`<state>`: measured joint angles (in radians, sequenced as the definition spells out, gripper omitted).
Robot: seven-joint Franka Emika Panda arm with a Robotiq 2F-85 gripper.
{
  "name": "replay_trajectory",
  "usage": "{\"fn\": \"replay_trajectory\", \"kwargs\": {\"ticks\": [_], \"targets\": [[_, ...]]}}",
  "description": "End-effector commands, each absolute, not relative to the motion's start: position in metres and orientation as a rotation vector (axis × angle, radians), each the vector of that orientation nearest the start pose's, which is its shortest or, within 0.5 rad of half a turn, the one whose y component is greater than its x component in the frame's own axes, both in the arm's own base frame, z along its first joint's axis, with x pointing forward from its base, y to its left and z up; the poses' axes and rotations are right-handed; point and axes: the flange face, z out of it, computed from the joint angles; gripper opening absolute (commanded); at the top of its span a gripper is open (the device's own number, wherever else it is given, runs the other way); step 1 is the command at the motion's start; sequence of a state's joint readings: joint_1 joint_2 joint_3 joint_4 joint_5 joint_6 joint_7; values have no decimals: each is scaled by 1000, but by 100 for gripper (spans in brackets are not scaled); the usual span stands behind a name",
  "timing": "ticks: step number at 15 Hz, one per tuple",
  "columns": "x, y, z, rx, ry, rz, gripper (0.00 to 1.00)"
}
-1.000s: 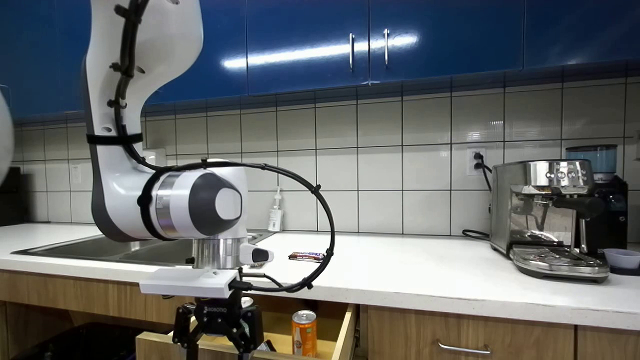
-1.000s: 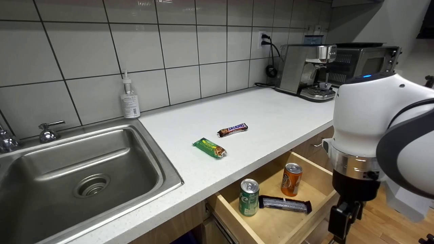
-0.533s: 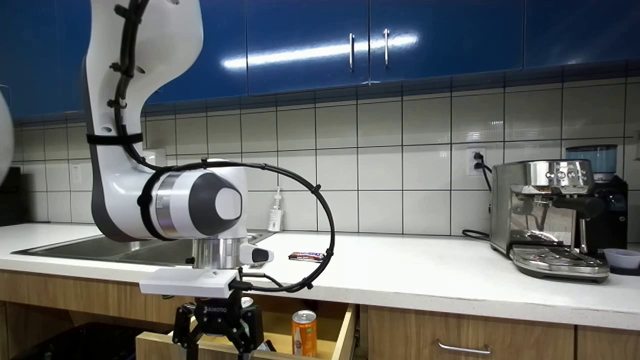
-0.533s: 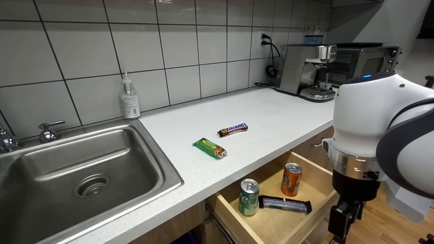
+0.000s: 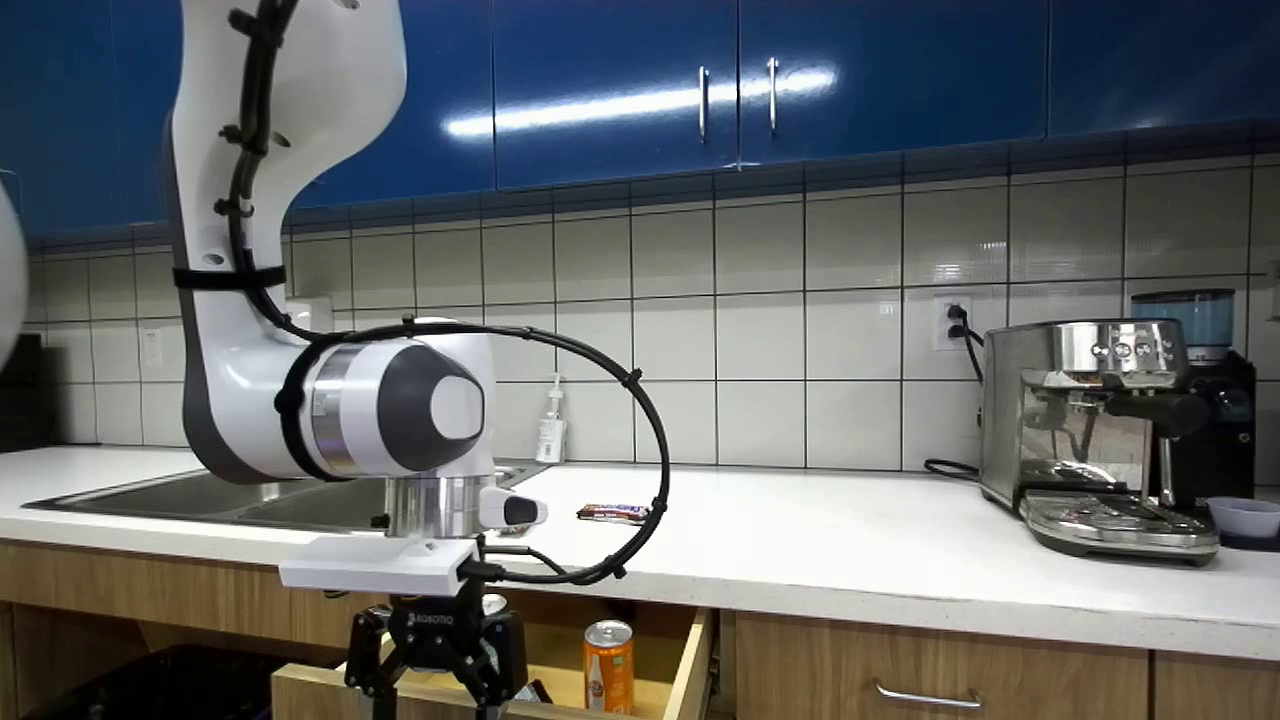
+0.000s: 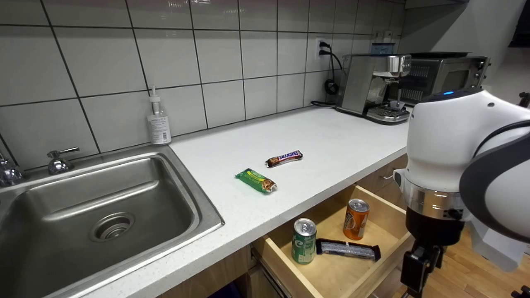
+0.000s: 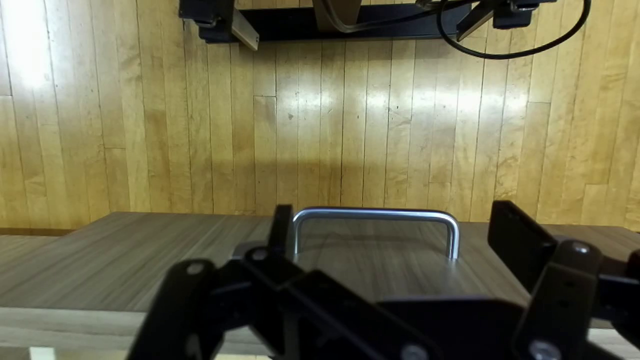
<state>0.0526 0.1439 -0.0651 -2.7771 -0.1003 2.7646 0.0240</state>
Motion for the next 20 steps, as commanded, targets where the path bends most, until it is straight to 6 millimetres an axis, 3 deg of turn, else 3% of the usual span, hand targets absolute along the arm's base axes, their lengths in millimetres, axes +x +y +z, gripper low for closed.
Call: {"fn": "replay_trajectory", "kwargs": {"ticks": [1, 13, 20], "targets": [[362, -2, 158, -3170, -94, 249, 100], [365, -1, 154, -3181, -82, 227, 100], [377, -3, 152, -3214, -151, 106, 100]]}}
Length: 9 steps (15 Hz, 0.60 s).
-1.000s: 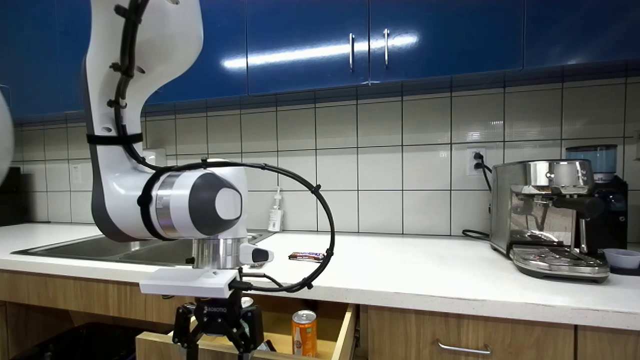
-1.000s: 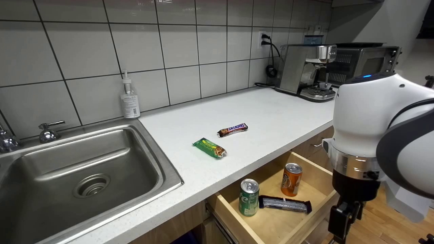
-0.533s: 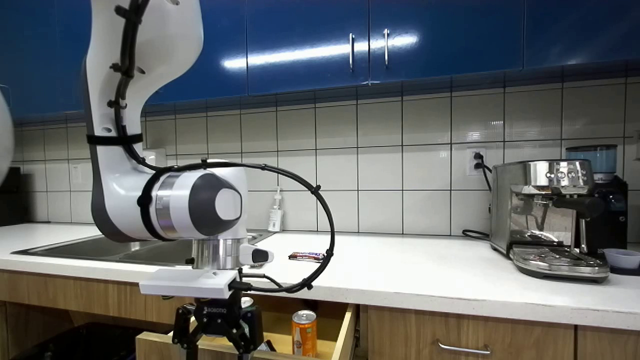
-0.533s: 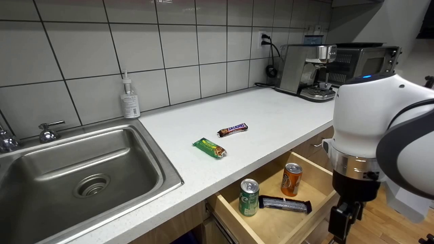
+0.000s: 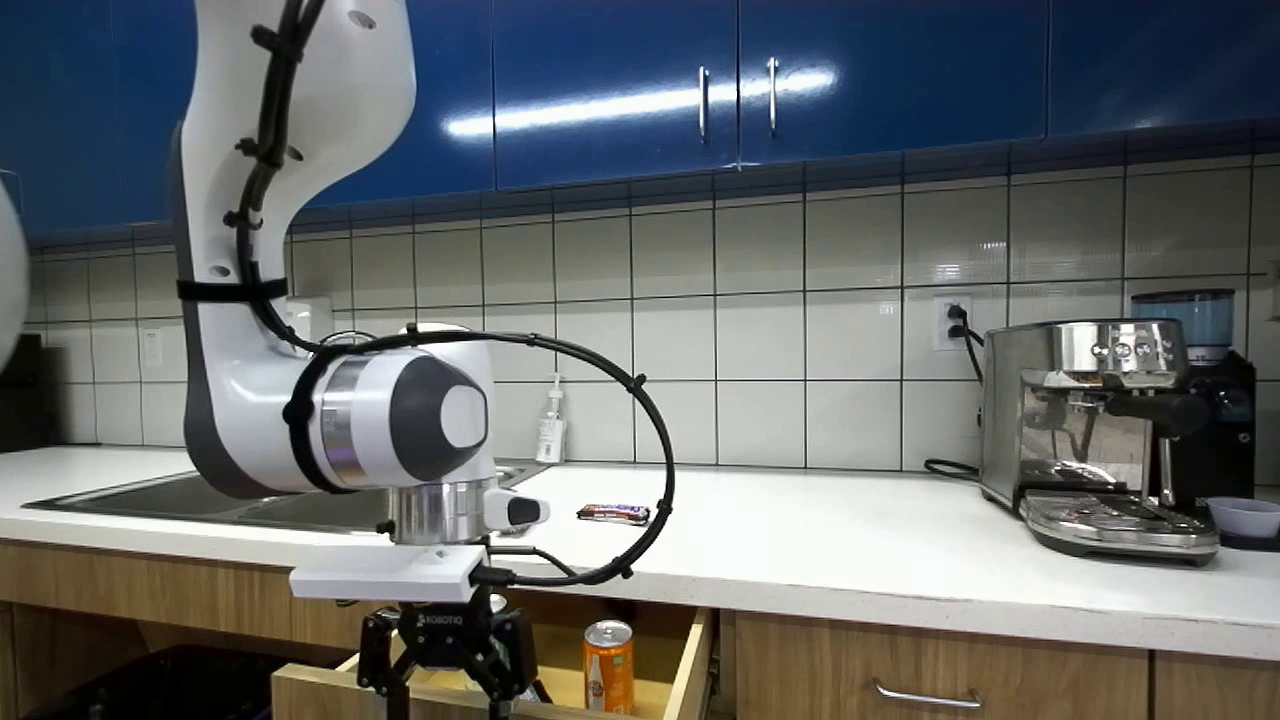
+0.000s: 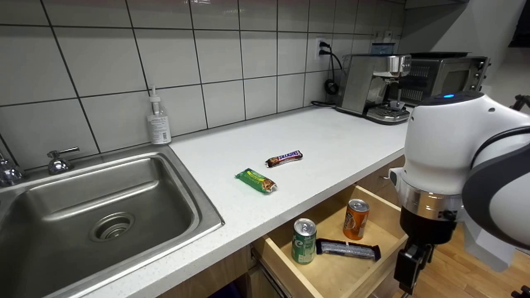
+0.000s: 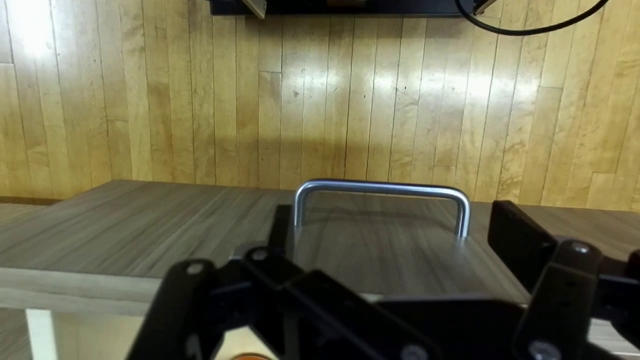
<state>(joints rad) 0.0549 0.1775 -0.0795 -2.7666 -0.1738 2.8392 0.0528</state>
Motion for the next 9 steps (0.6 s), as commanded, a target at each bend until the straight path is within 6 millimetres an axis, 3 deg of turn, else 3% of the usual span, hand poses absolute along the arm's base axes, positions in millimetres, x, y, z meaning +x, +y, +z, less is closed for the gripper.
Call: {"fn": "replay_trajectory", "kwargs": {"ticks": [1, 9], "targets": [[379, -4, 153, -3218, -160, 86, 100], [394, -8, 144, -3217, -167, 11, 100]]}}
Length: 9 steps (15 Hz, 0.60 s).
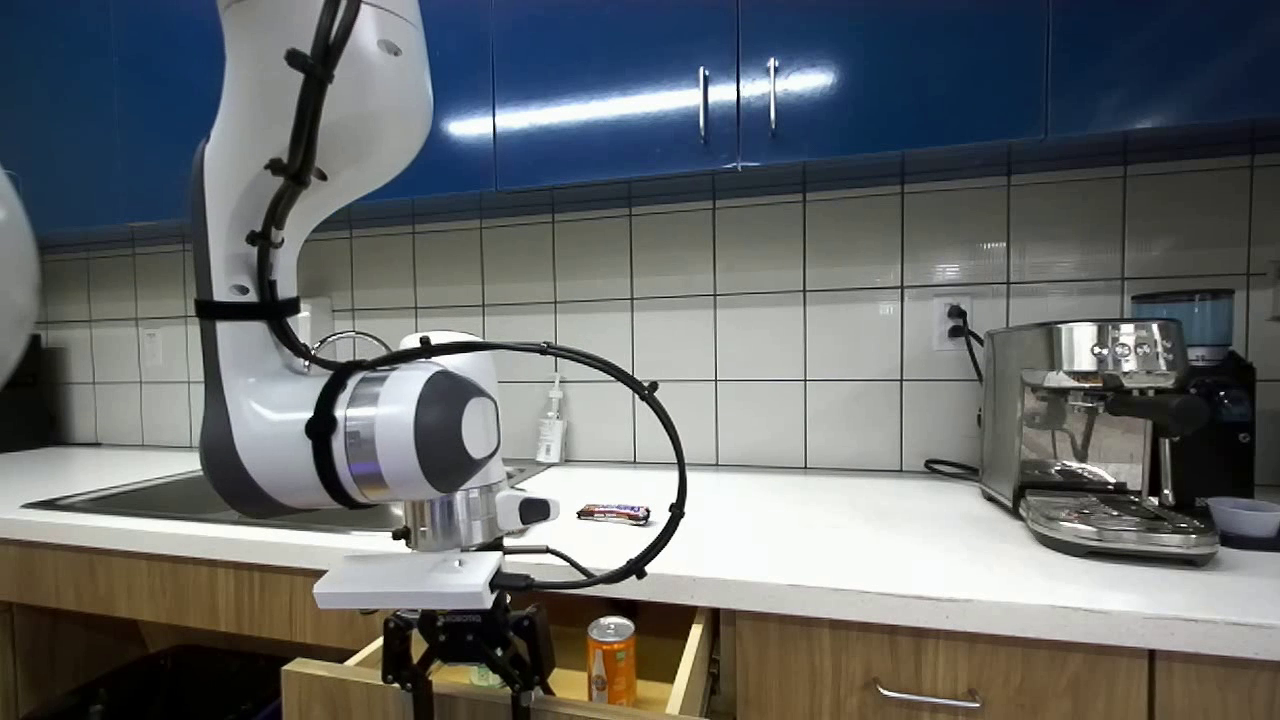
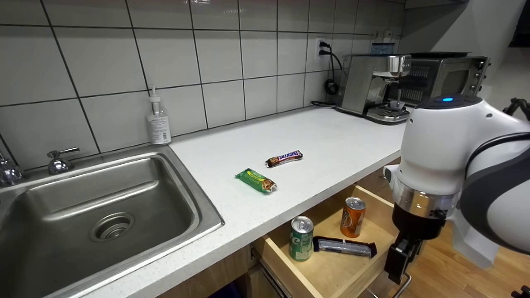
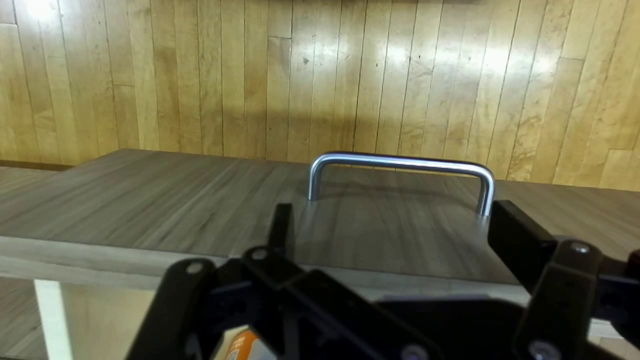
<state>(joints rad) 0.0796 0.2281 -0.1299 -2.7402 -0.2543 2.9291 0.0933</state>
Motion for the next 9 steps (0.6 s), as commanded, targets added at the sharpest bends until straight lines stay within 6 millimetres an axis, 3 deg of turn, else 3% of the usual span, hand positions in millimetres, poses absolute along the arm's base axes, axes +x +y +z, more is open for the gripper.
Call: {"fn": "replay_trajectory", "kwargs": {"ticks": [1, 9], "targets": [[397, -8, 144, -3216, -165, 1, 100], [420, -14, 142, -3215, -125, -52, 100]]}}
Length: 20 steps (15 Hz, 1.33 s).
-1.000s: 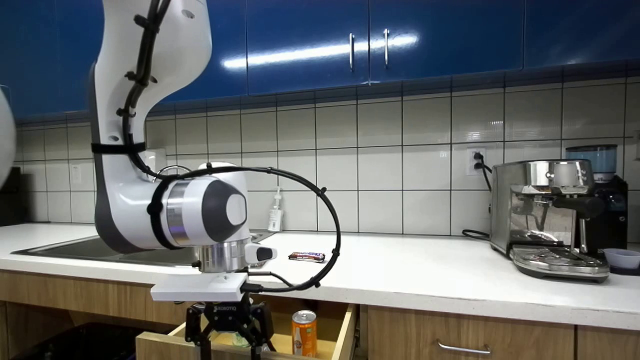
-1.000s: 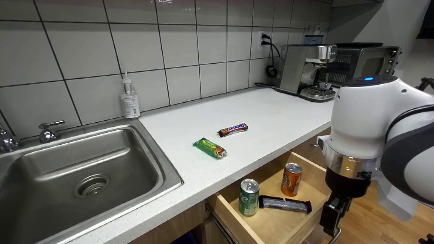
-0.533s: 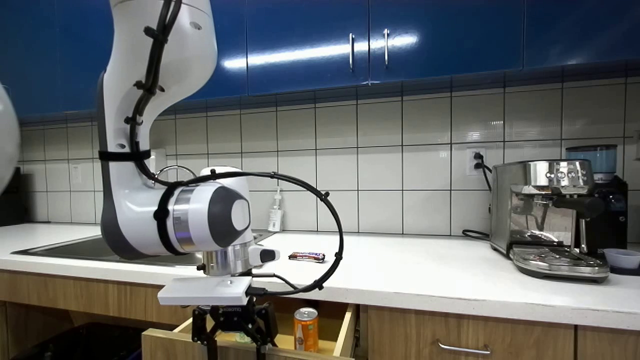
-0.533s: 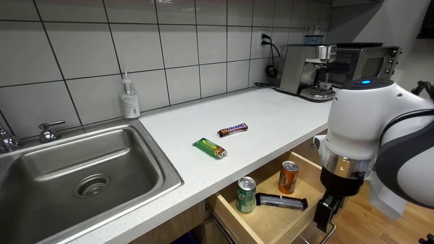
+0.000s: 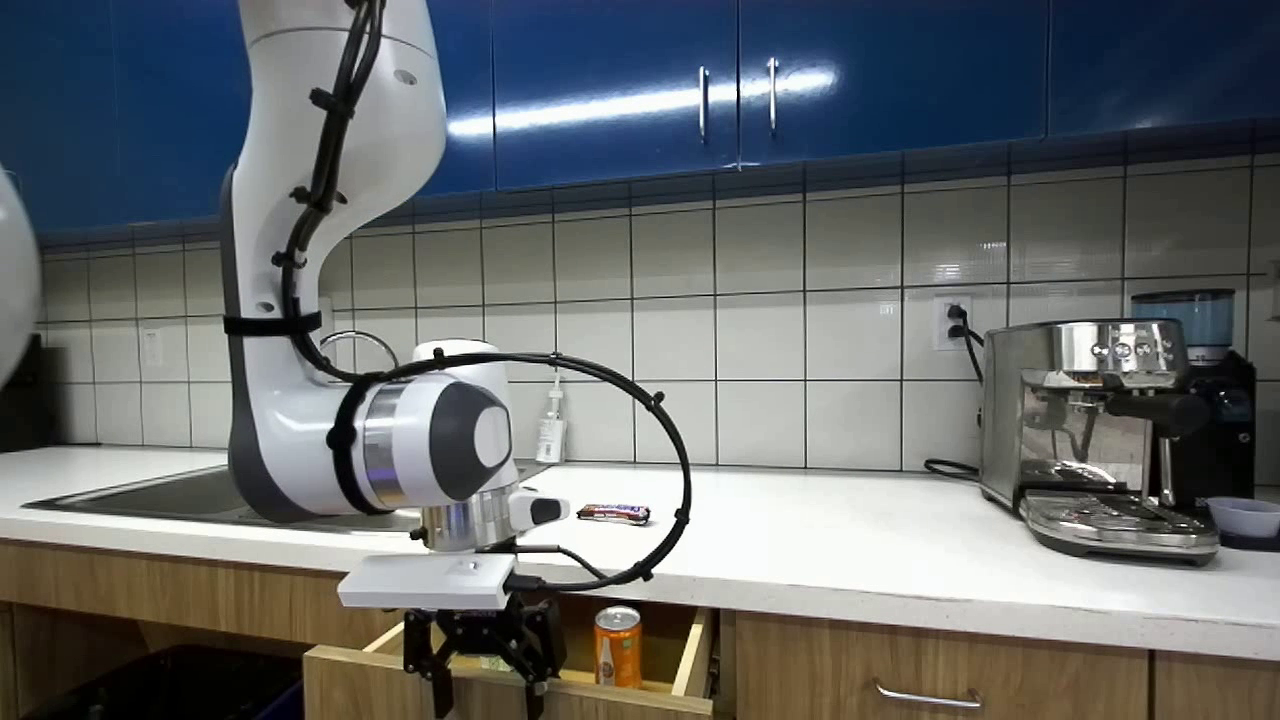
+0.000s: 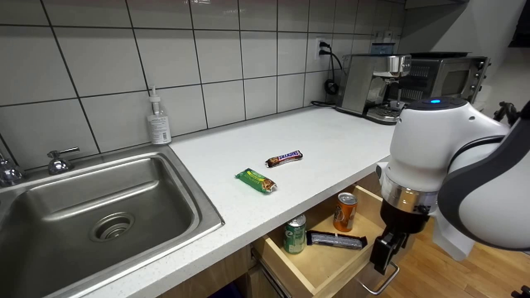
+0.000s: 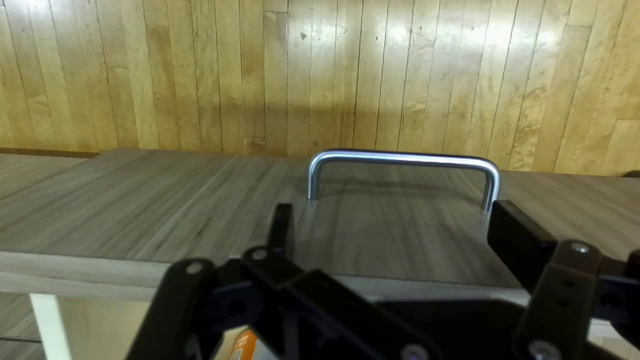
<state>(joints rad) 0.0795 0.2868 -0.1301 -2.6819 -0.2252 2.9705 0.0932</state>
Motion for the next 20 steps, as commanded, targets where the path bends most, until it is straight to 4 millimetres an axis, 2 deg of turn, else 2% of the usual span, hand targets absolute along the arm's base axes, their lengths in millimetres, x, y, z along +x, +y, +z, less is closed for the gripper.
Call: {"fn": "replay_trajectory", "kwargs": {"ticks": [1, 20], "targets": [[423, -15, 141, -3215, -123, -57, 100], [482, -32, 149, -3225, -69, -136, 100]]}}
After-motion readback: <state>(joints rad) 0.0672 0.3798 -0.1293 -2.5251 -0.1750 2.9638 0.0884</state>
